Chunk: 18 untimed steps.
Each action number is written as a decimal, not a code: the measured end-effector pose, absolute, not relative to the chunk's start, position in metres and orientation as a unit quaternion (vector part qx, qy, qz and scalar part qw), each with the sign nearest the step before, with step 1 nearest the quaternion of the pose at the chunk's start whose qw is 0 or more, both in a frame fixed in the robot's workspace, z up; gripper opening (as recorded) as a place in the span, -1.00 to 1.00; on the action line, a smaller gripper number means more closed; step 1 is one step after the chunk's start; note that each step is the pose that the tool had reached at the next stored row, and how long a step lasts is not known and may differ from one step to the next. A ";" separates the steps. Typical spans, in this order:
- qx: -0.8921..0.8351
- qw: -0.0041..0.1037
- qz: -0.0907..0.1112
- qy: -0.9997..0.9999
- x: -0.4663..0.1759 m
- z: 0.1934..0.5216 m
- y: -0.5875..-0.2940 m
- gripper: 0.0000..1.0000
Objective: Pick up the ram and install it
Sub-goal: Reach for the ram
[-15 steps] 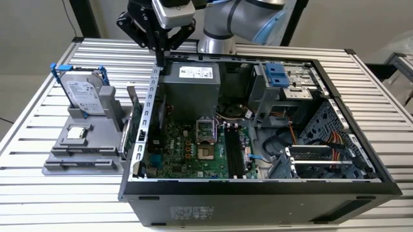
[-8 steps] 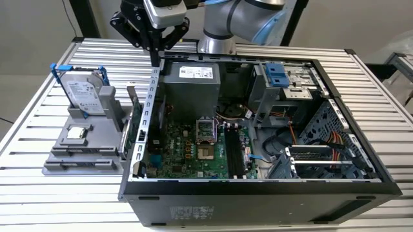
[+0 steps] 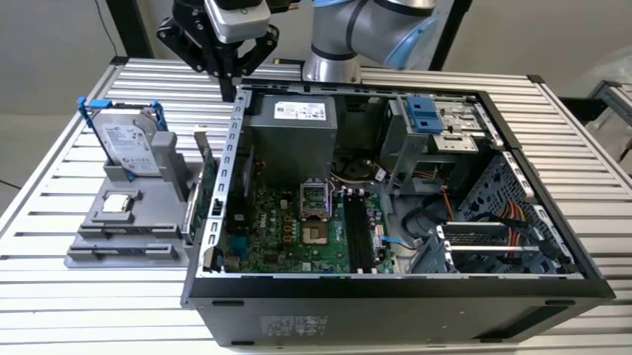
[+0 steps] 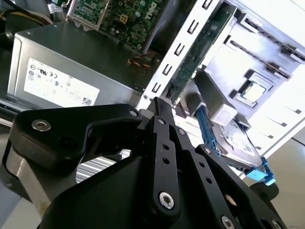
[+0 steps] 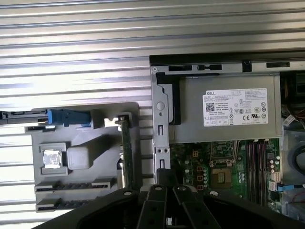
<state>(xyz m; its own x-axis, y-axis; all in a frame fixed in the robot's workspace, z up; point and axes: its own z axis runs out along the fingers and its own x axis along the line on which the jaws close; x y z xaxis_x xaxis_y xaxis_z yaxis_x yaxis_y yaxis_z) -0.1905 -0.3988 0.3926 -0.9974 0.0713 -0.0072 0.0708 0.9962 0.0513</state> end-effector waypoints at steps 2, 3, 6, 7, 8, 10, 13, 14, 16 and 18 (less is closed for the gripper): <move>0.036 0.004 0.025 0.999 -0.193 0.393 -0.399 -1.00; 0.036 0.004 0.026 0.999 -0.195 0.393 -0.399 -1.00; 0.036 0.005 0.026 0.999 -0.199 0.393 -0.399 -1.00; 0.036 0.004 0.026 0.999 -0.201 0.393 -0.399 -1.00; 0.036 0.005 0.026 0.999 -0.202 0.393 -0.399 -1.00; 0.036 0.004 0.025 0.999 -0.205 0.393 -0.399 -1.00; 0.036 0.004 0.025 0.999 -0.209 0.393 -0.399 -1.00; 0.036 0.004 0.025 0.999 -0.211 0.393 -0.399 -1.00; 0.036 0.005 0.026 0.999 -0.214 0.393 -0.399 -1.00; 0.036 0.004 0.025 0.999 -0.217 0.393 -0.399 -1.00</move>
